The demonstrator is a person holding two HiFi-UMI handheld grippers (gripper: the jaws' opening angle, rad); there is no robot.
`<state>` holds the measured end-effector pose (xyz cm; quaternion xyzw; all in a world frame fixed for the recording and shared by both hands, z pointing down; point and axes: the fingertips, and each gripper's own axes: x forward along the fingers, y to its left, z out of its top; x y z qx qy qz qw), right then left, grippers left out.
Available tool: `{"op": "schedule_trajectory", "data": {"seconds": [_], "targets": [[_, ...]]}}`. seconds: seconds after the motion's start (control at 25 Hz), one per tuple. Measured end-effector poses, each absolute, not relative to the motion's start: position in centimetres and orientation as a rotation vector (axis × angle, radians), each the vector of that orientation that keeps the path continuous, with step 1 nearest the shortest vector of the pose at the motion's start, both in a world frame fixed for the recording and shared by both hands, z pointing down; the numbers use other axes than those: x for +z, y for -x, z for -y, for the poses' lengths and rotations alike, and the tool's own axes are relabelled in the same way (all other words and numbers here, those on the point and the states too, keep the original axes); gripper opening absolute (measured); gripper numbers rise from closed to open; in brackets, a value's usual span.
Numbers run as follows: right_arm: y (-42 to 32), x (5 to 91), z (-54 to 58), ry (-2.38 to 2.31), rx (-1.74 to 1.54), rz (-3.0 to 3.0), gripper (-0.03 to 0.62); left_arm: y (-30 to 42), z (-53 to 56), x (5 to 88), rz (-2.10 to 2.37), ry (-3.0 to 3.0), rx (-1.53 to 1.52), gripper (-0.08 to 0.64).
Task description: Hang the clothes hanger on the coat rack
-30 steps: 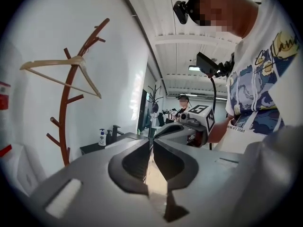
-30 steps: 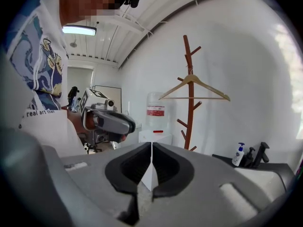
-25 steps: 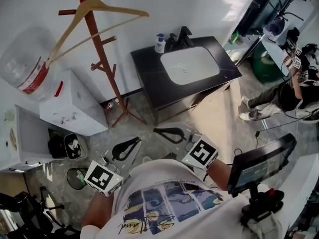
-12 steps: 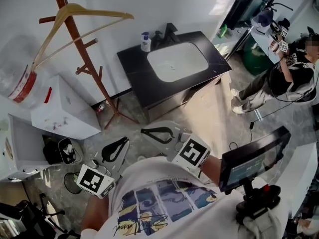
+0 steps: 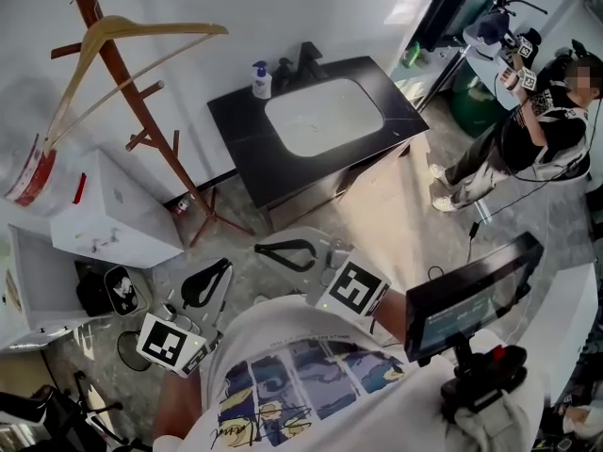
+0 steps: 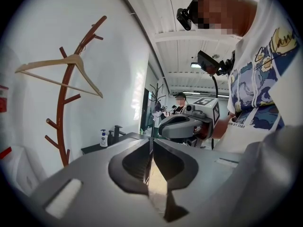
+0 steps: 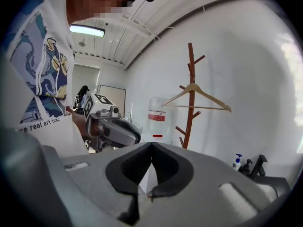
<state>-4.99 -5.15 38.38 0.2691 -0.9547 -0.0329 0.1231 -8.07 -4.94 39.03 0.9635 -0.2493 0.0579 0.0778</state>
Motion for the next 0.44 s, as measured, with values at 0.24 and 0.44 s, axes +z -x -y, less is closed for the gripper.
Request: {"op": "schedule_trajectory", "data": {"seconds": [0.24, 0.44], "targets": [[4.0, 38.6, 6.0, -0.766, -0.099, 2.785, 0.002, 7.4, 6.0, 38.9, 0.779, -2.877, 0.177, 0.025], [3.0, 38.6, 6.9, -0.74, -0.085, 2.723, 0.002, 6.8, 7.2, 39.1, 0.809, -2.87, 0.191, 0.025]]}}
